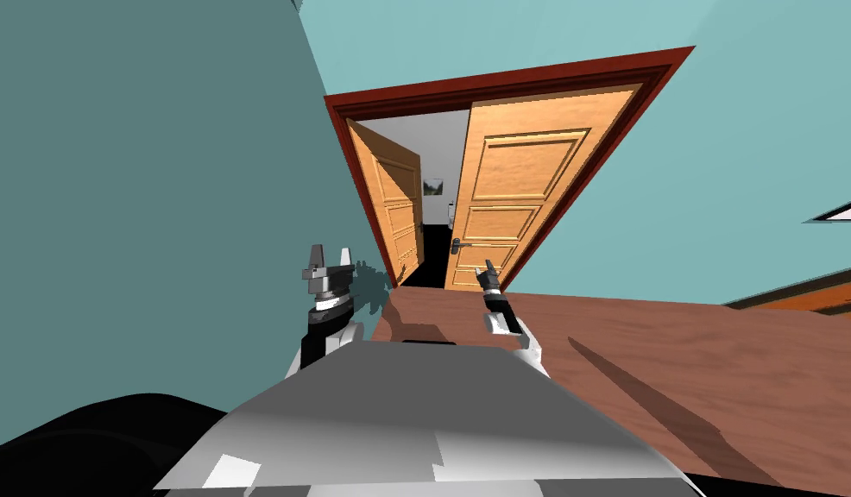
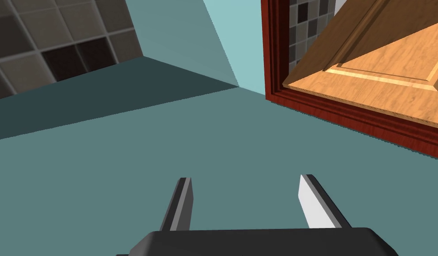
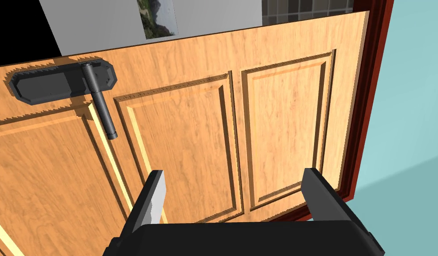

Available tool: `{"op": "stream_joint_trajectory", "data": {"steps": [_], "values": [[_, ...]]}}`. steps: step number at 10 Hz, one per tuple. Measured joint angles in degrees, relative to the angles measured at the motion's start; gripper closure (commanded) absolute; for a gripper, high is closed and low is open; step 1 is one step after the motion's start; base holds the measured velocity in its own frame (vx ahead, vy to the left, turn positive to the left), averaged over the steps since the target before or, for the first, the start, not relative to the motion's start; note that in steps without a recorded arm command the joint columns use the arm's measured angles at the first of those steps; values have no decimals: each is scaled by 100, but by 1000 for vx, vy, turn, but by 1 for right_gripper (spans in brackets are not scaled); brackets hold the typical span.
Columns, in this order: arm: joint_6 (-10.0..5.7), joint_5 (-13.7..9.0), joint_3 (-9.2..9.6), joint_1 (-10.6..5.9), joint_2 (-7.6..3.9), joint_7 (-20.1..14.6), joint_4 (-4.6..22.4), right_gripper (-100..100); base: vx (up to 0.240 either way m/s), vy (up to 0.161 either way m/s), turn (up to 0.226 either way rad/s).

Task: Push the door open

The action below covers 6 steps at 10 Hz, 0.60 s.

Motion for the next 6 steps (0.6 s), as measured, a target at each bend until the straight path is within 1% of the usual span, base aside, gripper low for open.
{"op": "stream_joint_trajectory", "data": {"steps": [1,2,3,4,5,6], "values": [[16,-18,1,-54,-47,-6,111,-100,46,5,34],[0,-26,5,-98,-70,-13,238,-100,53,0,55],[-48,-46,7,-180,-134,-36,430,-100,50,-3,31],[-64,-58,3,-237,-168,-52,558,-100,50,4,58],[-92,-70,12,-310,-203,-59,759,-100,78,9,80],[-112,-95,14,-398,-276,-79,958,-100,102,-1,88]]}}
